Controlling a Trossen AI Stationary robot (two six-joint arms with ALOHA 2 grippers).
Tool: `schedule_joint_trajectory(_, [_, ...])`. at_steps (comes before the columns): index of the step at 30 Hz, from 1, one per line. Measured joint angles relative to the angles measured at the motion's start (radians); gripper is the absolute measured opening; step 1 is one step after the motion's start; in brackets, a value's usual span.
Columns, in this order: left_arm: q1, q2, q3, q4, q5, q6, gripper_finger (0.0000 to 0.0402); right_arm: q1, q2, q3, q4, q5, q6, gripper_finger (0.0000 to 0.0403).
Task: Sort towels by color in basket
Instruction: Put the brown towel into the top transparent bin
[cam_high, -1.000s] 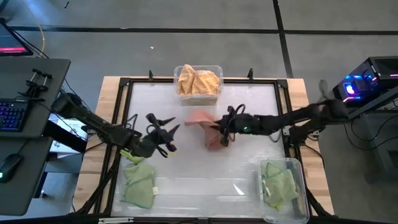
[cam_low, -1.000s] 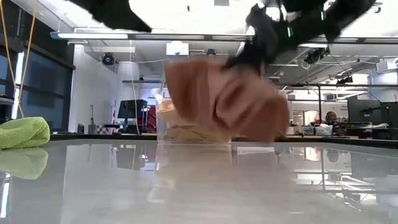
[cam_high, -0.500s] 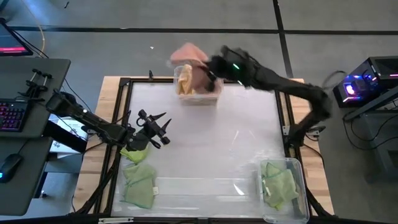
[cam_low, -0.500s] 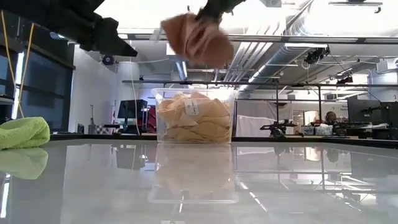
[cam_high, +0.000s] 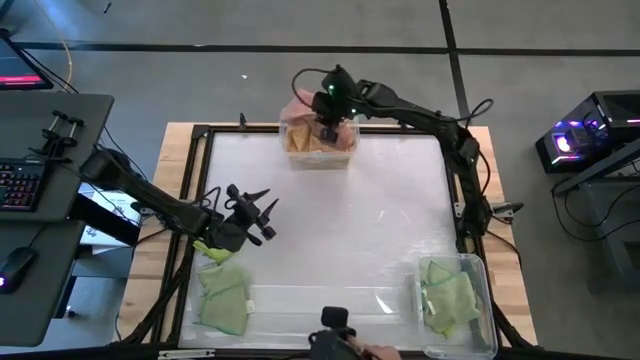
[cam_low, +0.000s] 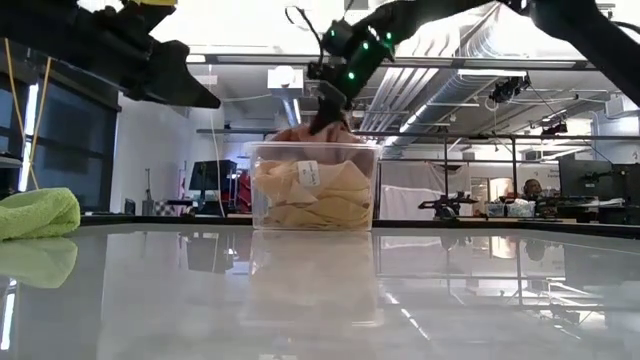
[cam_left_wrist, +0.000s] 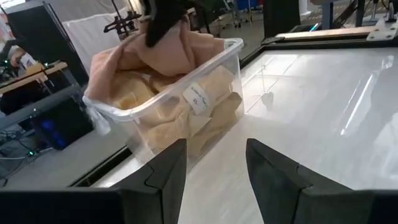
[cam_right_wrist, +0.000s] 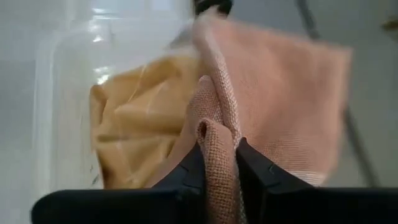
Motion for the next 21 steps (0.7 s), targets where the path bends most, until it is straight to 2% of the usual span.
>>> schedule_joint_trajectory(2, [0.0,0.011,0.0,0.007,0.0,-0.011,0.0154,-0.017,0.015,-0.024,-0.013,-0.049,0.02,0.005])
schedule_joint_trajectory(13, [-0.012,0.018,0.0,0.16,0.011,0.079,0.0154,-0.041,0.119,-0.033,-0.052,-0.073,0.077,0.0068])
schedule_joint_trajectory(21, [-0.01,0.018,0.0,0.177,0.011,0.114,0.0154,-0.023,0.092,0.072,-0.235,-0.102,0.08,0.0141])
